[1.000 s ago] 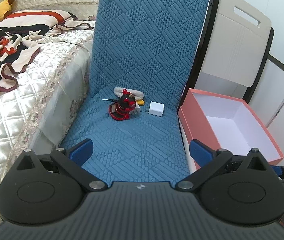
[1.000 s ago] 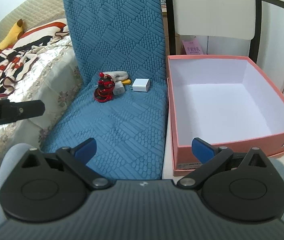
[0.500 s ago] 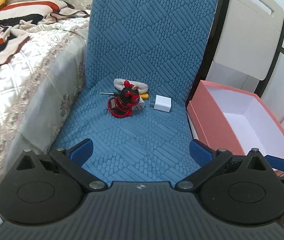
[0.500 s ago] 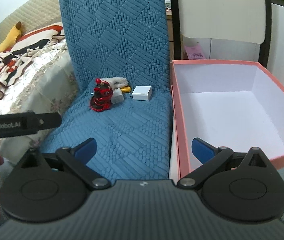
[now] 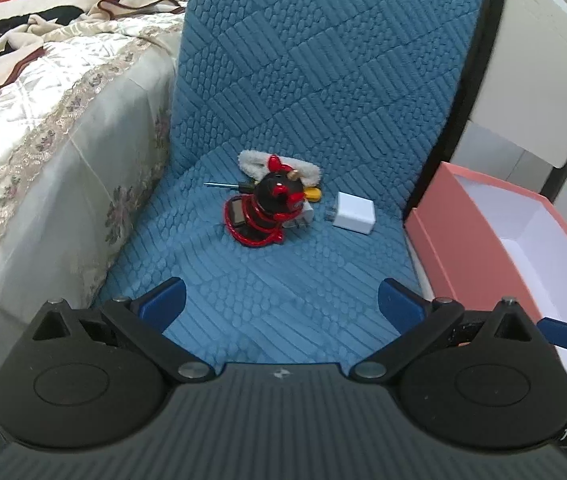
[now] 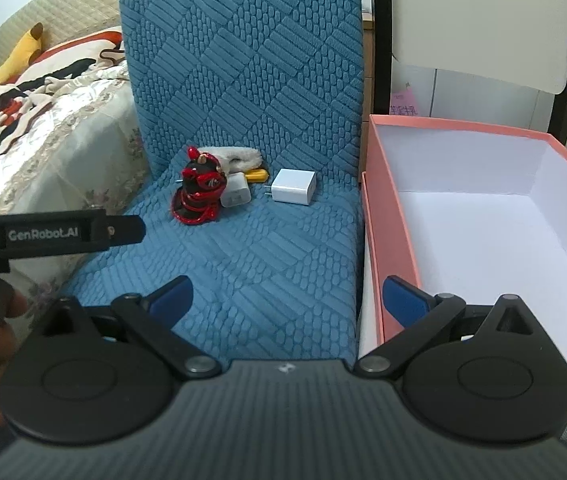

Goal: Organize rigid objects
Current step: 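Move both tools down toward the red-black toy and white charger, then grasp the red-black toy figure with the left tool while the right tool grasps the white charger cube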

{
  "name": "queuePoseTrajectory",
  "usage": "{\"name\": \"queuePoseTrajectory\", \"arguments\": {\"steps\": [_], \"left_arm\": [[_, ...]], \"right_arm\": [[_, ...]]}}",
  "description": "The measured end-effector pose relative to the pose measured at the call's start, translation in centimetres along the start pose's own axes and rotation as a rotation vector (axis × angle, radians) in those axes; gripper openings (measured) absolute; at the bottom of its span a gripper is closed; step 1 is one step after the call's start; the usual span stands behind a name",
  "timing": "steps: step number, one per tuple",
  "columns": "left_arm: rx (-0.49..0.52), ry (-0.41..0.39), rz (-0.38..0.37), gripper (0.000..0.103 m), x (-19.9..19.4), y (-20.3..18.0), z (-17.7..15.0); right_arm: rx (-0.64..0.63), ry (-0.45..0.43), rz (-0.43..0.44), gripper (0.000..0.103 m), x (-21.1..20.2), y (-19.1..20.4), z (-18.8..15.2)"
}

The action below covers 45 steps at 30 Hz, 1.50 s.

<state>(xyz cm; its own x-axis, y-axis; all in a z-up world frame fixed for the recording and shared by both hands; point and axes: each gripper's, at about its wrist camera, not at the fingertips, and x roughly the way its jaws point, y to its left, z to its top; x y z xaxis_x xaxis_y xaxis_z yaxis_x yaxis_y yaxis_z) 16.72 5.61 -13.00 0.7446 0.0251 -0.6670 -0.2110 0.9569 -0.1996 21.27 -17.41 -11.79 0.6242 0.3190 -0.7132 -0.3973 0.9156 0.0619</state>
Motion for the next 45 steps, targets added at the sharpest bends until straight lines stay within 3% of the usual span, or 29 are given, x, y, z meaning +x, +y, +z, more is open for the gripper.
{"name": "queuePoseTrajectory", "arguments": {"steps": [8, 14, 26, 29, 34, 45], "left_arm": [[-0.043, 0.005, -0.002, 0.103, 2.6, 1.5, 1.7], [-0.049, 0.009, 0.014, 0.103, 4.5, 2.2, 3.0], [-0.090, 0.032, -0.028, 0.102, 8.8, 3.6, 5.6], [-0.094, 0.034, -0.034, 0.102, 9.8, 3.6, 6.1], [-0.110, 0.056, -0.052, 0.096, 11.8, 3.8, 6.9], [-0.104, 0.105, -0.091, 0.086, 14.8, 3.4, 7.7]], "right_arm": [[0.024, -0.038, 0.049, 0.103, 2.5, -0.2, 1.7], [0.012, -0.016, 0.046, 0.103, 4.7, 0.1, 2.6], [-0.041, -0.001, 0.100, 0.103, 9.5, 1.0, 5.1], [-0.050, 0.010, 0.115, 0.095, 10.8, 1.0, 5.9], [-0.058, 0.055, 0.095, 0.072, 14.2, 0.7, 7.0], [0.055, 0.099, 0.048, 0.071, 20.5, -1.7, 10.0]]}}
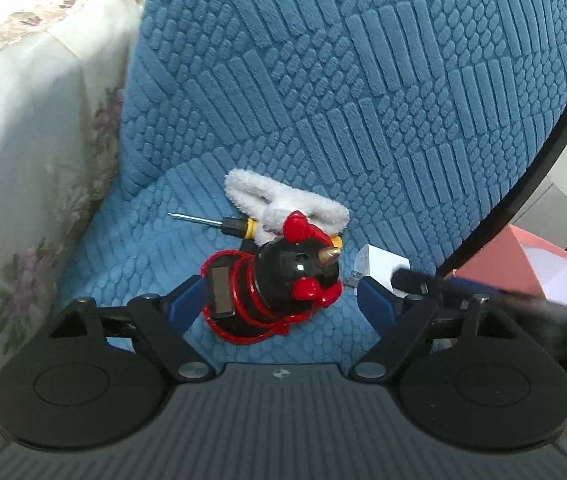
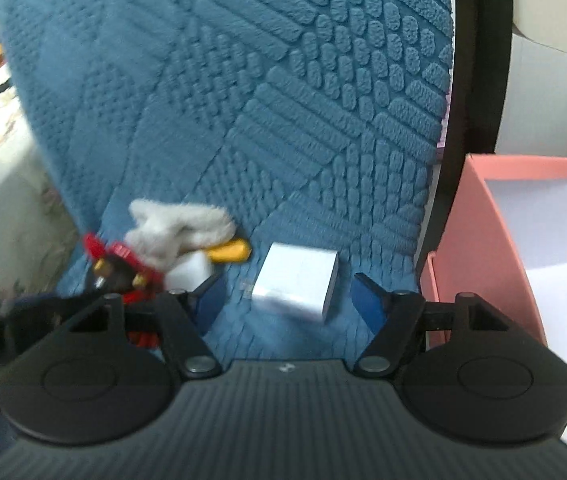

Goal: Organize rigid objects
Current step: 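Grasp the red-black toy figure with the left tool while the right tool grasps the white charger cube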

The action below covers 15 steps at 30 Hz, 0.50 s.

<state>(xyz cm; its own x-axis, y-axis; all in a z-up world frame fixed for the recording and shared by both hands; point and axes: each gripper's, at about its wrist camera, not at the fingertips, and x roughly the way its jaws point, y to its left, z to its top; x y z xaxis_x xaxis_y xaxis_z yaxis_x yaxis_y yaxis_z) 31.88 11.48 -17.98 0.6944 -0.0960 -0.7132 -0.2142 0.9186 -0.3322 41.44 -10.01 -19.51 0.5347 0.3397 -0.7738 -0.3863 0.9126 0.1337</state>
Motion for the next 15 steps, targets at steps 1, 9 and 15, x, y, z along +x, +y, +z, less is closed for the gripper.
{"name": "queuePoseTrajectory", "arguments": {"steps": [1, 9, 15], "left_arm": [[0.009, 0.001, 0.000, 0.086, 0.1, -0.2, 0.0], [0.045, 0.030, -0.015, 0.086, 1.6, -0.9, 0.2], [0.074, 0.051, -0.005, 0.086, 2.4, -1.5, 0.3]], "right_arm": [[0.010, 0.004, 0.000, 0.071, 0.5, -0.2, 0.3], [0.099, 0.068, 0.026, 0.071, 4.6, -1.8, 2.3], [0.103, 0.104, 0.012, 0.071, 6.6, -1.9, 2.5]]}}
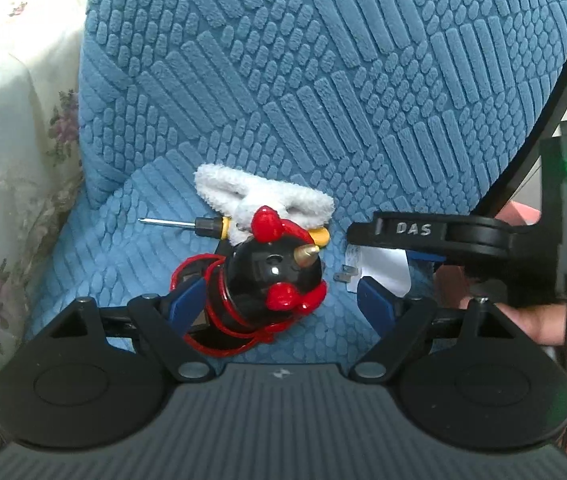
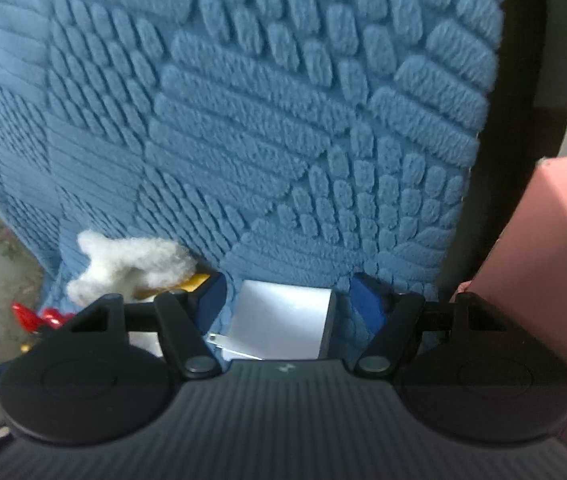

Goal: Organize rigid objects
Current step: 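Grasp the red-black toy figure with the left tool while the right tool grasps the white charger cube, then lift and carry the toy with the left tool while the right tool carries the charger toward the pink box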

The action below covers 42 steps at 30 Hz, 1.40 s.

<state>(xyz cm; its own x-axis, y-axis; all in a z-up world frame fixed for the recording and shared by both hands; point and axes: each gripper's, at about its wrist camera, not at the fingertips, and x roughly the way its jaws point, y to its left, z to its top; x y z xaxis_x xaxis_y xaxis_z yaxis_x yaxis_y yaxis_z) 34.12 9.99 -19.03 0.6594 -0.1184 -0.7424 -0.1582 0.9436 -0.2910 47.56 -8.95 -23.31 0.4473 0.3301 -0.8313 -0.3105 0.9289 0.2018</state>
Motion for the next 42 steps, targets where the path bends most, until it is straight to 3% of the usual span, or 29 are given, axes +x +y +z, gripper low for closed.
{"name": "queuePoseTrajectory", "arguments": {"steps": [4, 7, 12, 16, 20, 25, 42], "left_arm": [[0.006, -0.011, 0.021, 0.085, 0.3, -0.4, -0.1], [0.006, -0.008, 0.033, 0.078, 0.7, -0.3, -0.1], [0.025, -0.018, 0.055, 0.073, 0.9, -0.5, 0.1], [0.031, -0.029, 0.070, 0.065, 0.9, -0.6, 0.1], [-0.022, -0.032, 0.051, 0.065, 0.2, -0.2, 0.0], [-0.076, -0.027, 0.031, 0.064, -0.9, 0.0, -0.2], [-0.194, -0.037, 0.025, 0.062, -7.0, 0.5, -4.1]], "right_arm": [[-0.017, 0.000, -0.010, 0.072, 0.9, 0.2, -0.7], [-0.036, -0.009, -0.024, 0.071, 0.9, 0.6, -1.0], [-0.040, -0.009, -0.015, 0.065, 0.6, 0.1, -0.8], [-0.127, 0.000, -0.038, 0.060, -0.4, 0.2, -1.8], [-0.141, 0.007, -0.048, 0.053, -0.9, 0.6, -1.6], [-0.101, 0.034, -0.033, 0.053, -2.3, -0.3, -1.8], [-0.124, -0.028, -0.046, 0.053, -8.9, 1.5, -7.2]]}}
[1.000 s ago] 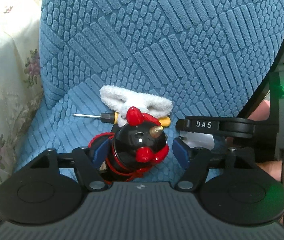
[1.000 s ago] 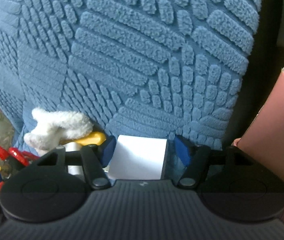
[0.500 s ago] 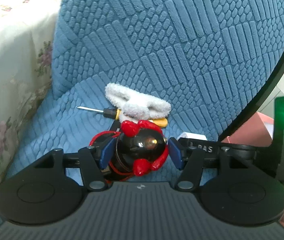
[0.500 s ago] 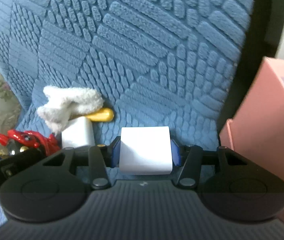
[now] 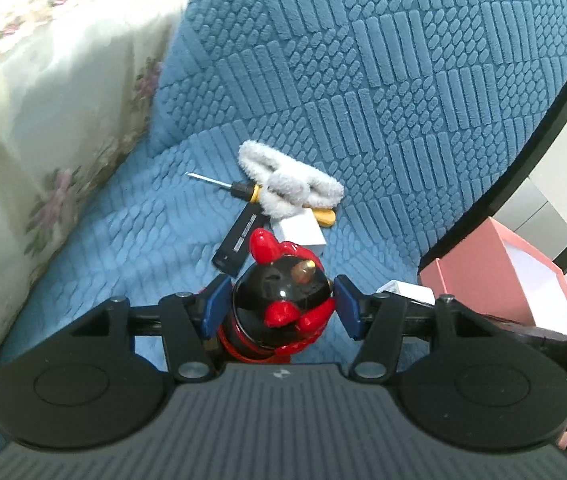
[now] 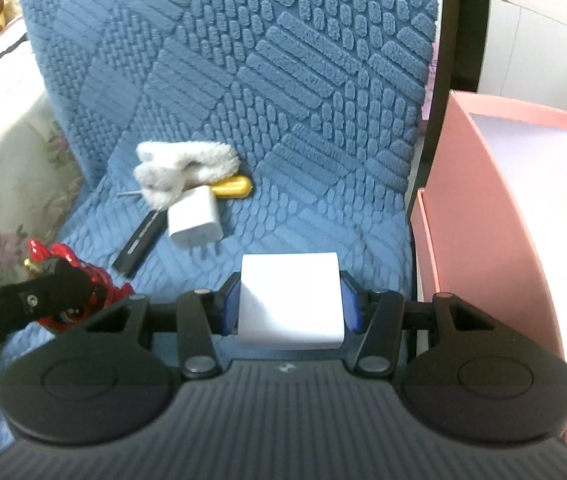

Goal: Organize rigid objects
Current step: 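Lift and carry the toy with the left tool while the right tool carries the charger toward the pink box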

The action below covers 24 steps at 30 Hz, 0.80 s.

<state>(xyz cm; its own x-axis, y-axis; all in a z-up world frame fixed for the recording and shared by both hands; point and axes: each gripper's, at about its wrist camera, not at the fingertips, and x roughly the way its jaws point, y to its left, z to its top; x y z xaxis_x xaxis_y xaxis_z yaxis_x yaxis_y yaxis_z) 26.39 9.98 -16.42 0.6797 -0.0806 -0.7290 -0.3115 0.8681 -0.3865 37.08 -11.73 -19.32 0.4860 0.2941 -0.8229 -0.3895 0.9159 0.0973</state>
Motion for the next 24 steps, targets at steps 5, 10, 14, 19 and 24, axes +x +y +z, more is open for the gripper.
{"name": "queuePoseTrajectory", "arguments": {"steps": [5, 10, 14, 19, 24], "left_arm": [[-0.017, -0.021, -0.012, 0.062, -2.1, 0.7, -1.0], [-0.021, -0.016, -0.015, 0.062, -3.6, 1.1, -2.4], [-0.027, -0.008, -0.028, 0.062, -4.9, 1.3, -3.7], [-0.051, -0.003, -0.059, 0.062, -6.5, 1.5, -4.6], [-0.042, -0.022, -0.089, 0.062, -8.7, 0.6, -4.2]], "right_arm": [[-0.009, -0.004, 0.010, 0.053, -2.0, 0.8, -1.8], [-0.054, -0.023, 0.011, 0.053, -3.8, 1.9, -3.5], [-0.057, -0.040, 0.002, 0.053, -5.6, 2.2, -4.7], [-0.061, -0.068, -0.002, 0.053, -8.0, 2.1, -6.1], [-0.036, -0.076, 0.025, 0.053, -10.3, 2.0, -6.5]]}}
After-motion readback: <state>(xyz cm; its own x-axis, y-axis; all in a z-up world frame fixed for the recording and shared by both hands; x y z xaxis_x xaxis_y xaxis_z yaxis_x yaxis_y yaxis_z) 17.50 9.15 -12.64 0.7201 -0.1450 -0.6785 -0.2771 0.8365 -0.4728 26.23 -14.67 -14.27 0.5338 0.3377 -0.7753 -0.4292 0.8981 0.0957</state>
